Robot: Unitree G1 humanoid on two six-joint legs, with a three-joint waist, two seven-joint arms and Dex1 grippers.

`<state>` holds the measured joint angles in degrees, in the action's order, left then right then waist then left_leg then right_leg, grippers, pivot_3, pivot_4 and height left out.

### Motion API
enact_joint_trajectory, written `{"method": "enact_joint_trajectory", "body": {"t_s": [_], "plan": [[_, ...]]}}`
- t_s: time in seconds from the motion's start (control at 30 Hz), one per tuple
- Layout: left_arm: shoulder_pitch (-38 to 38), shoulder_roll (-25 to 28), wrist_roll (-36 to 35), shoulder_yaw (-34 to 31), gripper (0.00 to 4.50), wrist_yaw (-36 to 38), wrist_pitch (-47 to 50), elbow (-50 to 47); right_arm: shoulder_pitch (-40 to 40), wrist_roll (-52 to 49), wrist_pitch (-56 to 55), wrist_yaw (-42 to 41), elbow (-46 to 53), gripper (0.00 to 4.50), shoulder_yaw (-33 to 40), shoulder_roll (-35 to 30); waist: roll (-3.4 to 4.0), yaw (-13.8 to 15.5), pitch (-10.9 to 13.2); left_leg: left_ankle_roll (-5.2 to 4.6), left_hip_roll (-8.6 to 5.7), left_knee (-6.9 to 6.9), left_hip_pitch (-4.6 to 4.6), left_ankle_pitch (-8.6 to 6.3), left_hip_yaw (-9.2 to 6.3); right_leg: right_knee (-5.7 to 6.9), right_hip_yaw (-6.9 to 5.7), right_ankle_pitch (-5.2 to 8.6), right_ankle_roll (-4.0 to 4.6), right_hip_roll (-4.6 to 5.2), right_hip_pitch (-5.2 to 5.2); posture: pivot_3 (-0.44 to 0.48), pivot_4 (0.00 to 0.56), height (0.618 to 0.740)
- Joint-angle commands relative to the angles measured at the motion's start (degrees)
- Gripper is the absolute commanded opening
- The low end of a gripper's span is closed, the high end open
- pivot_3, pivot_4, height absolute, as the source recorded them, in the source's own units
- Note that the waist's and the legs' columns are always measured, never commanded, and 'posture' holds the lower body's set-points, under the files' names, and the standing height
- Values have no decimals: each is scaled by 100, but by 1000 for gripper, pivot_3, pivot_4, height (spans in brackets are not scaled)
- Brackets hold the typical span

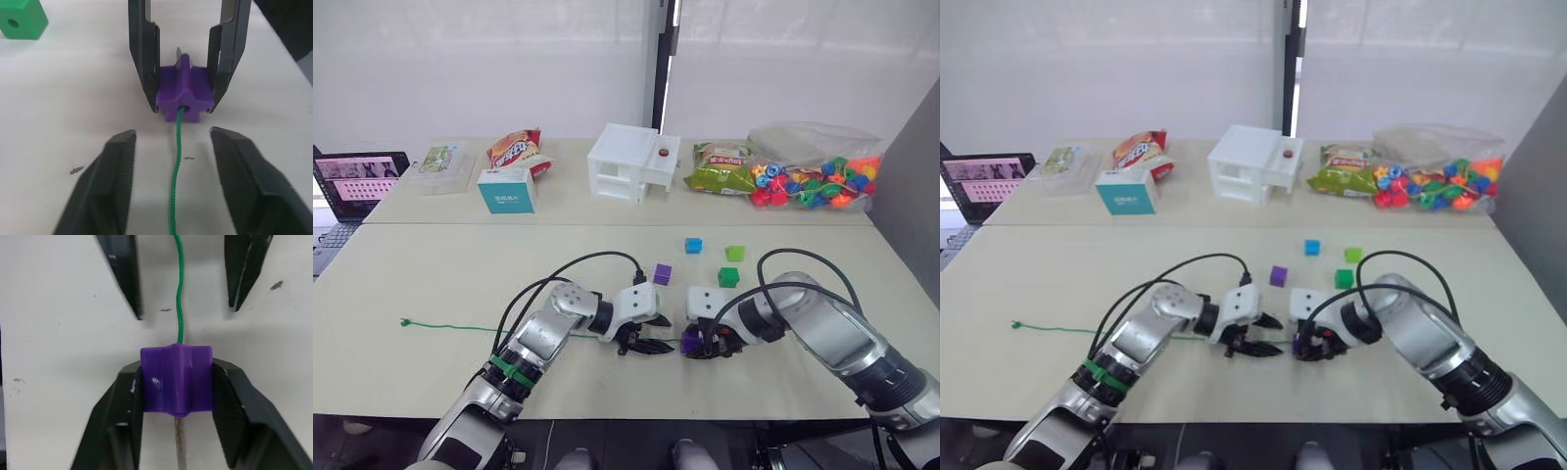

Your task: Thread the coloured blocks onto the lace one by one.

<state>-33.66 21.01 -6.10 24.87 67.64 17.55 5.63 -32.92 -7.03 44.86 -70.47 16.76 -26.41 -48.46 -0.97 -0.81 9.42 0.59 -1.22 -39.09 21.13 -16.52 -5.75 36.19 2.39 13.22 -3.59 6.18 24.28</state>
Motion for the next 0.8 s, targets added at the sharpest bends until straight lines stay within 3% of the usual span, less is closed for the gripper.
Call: {"method": "enact_joint_trajectory", "body": {"t_s": [0.03,0.07,0.13,0.4,0.7,0.73,0.8], "plan": [[46,-95,-106,-32,4149,-46,-37,-219,70,-275,82,38,290,3447,626,-232,0,15,0,0,0,0,1,0,0,-1,0,0,0,0,0,0,150,740],[44,-132,-105,-35,4485,-76,-42,-190,101,-322,102,36,330,3772,723,-308,0,29,0,0,-1,-2,2,0,0,-1,0,0,0,1,0,0,150,740],[26,-201,-115,-8,4500,-64,-46,-128,217,-404,103,24,440,4459,878,-489,0,31,0,0,-4,-5,5,0,0,-3,0,-1,-2,4,-1,0,150,740],[-236,-785,22,198,4500,-126,-414,503,1015,-679,345,159,982,4487,1553,-1303,-2,26,1,-2,-5,-5,4,-1,3,-3,1,-2,-3,4,-3,0,150,740],[-419,-1017,235,344,4500,-143,-658,944,1408,-596,399,677,1232,4487,1627,-1353,-2,11,1,-3,-5,-6,3,-2,3,-2,1,-2,-3,3,-4,0,150,740],[-436,-1007,249,368,3956,-102,-645,955,1417,-552,348,738,1203,4500,1587,-1336,-2,11,1,-3,-5,-7,3,-1,3,-2,1,-1,-3,3,-5,0,150,740],[-467,-989,288,423,3382,-48,-637,971,1441,-496,244,795,1154,4500,1522,-1316,-2,11,1,-3,-5,-7,3,-1,3,-2,1,-1,-3,3,-5,0,150,740]]}}
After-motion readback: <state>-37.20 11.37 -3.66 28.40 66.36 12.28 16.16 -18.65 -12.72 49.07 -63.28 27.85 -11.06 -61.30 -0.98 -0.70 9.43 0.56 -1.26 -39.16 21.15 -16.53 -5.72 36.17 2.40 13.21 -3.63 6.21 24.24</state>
